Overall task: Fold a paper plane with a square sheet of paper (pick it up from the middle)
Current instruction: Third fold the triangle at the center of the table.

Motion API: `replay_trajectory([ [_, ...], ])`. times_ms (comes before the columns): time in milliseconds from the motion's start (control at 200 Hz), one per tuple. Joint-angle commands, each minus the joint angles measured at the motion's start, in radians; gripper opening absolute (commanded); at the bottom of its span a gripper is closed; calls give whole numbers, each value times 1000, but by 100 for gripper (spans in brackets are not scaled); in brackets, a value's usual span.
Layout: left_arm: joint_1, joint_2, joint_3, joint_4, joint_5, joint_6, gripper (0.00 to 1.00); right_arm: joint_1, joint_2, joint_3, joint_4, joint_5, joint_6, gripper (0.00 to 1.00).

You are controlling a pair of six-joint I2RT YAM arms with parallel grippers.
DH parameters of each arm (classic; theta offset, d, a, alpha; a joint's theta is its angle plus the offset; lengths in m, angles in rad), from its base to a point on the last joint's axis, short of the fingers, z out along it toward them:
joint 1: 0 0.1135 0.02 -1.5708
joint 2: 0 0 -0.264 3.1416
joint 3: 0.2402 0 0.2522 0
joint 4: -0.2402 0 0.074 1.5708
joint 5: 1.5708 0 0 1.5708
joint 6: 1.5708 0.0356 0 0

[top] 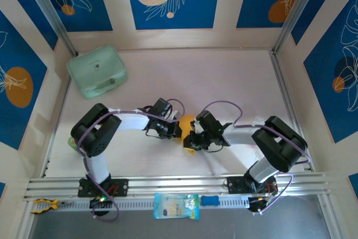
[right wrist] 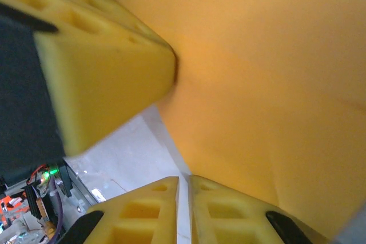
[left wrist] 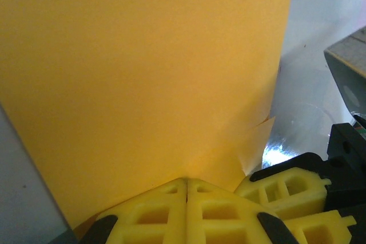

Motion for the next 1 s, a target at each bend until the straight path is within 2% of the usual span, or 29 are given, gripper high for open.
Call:
replay_trajectory([
  [0,19,29,-14,-57,-61,11,2,12,-54,-80,-74,11,23,14],
  [570,39,29,-30,-44,-49,3,2,11,-301,-209,-217,48,65,13],
  [775,39,24,-34,-34,-41,-3,2,10,-389,-145,-277,63,64,13],
  [865,39,23,-34,-34,-39,-4,2,6,-378,-109,-231,66,65,13],
  [995,39,23,-33,-33,-37,-5,2,1,-261,-31,-154,42,53,12],
])
